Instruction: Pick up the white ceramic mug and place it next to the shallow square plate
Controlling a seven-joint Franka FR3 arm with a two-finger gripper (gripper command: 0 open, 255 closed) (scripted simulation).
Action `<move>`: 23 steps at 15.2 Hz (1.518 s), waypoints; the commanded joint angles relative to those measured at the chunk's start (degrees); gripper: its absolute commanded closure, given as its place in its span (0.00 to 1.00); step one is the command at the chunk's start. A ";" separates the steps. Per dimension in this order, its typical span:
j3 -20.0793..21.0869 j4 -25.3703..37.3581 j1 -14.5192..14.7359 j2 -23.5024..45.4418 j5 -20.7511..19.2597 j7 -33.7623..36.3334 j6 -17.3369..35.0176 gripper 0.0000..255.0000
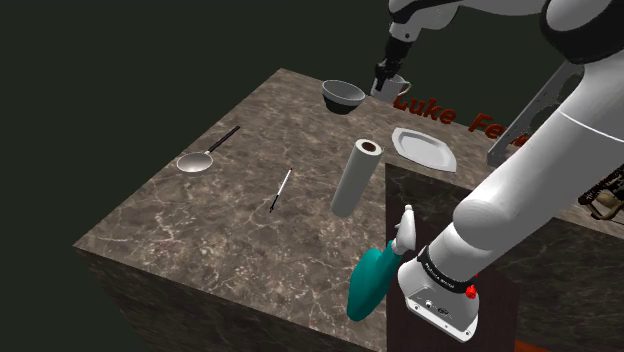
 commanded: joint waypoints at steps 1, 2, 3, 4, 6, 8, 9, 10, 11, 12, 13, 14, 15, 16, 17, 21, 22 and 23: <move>-1.33 3.56 -1.42 3.08 1.15 -3.22 -0.53 1.00; -1.87 5.32 -2.12 4.53 1.73 -4.63 -0.89 1.00; -2.35 7.17 -2.87 6.02 2.34 -6.02 -1.30 1.00; -2.81 9.10 -3.65 7.57 2.99 -7.39 -1.76 1.00; -3.58 13.26 -5.36 10.83 4.35 -10.07 -2.85 1.00; -4.22 17.86 -7.21 14.32 5.81 -12.63 -4.18 1.00; -4.32 19.09 -7.73 15.23 6.17 -13.24 -4.56 1.00; -4.27 18.43 -7.74 15.31 6.20 -13.27 -3.82 1.00; -4.24 17.78 -7.73 15.40 6.25 -13.30 -3.08 1.00; -4.22 17.15 -7.72 15.50 6.30 -13.33 -2.35 1.00; -4.19 16.53 -7.71 15.62 6.36 -13.37 -1.63 1.00; -4.17 15.93 -7.70 15.75 6.42 -13.41 -0.91 1.00; -4.14 15.35 -7.70 15.89 6.48 -13.45 -0.19 1.00; -4.11 14.79 -7.70 16.05 6.56 -13.50 0.52 1.00; -4.08 14.24 -7.70 16.22 6.63 -13.55 1.22 1.00; -3.94 12.19 -7.73 17.00 6.99 -13.77 4.01 1.00; -3.90 11.72 -7.74 17.22 7.09 -13.84 4.69 1.00; -3.86 11.26 -7.76 17.46 7.20 -13.90 5.38 1.00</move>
